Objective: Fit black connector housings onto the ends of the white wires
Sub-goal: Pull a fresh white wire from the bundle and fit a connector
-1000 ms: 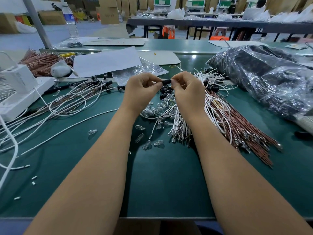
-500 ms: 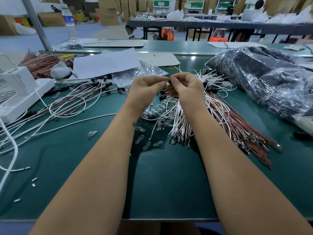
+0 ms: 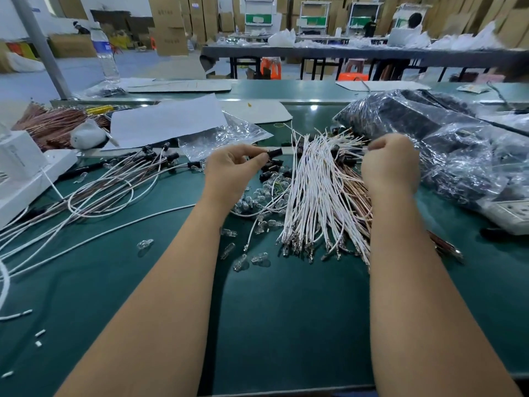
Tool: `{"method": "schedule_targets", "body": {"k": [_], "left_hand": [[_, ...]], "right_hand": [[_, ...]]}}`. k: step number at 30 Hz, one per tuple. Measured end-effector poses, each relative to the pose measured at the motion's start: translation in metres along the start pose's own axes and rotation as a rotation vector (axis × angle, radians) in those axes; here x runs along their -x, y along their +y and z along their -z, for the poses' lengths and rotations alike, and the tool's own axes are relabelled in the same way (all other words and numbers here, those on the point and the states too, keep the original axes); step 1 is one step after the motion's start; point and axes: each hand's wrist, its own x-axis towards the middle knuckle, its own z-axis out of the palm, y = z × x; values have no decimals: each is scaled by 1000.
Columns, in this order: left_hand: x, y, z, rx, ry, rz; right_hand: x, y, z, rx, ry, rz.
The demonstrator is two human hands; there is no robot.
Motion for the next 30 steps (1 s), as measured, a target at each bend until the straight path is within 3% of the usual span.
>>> {"method": "schedule_targets", "body": {"k": [3, 6, 23, 30], "left_hand": [[-1, -1, -1, -11, -12, 3], [0, -4, -4, -53, -25, -22], [2, 0, -6, -105, -29, -16], [3, -1, -8, -129, -37, -8]], "right_hand": [[2, 8, 0, 256, -187, -141], [8, 8, -4, 281, -293, -127], [9, 6, -10, -38, -43, -70], [12, 0, -15, -110, -150, -51]]}}
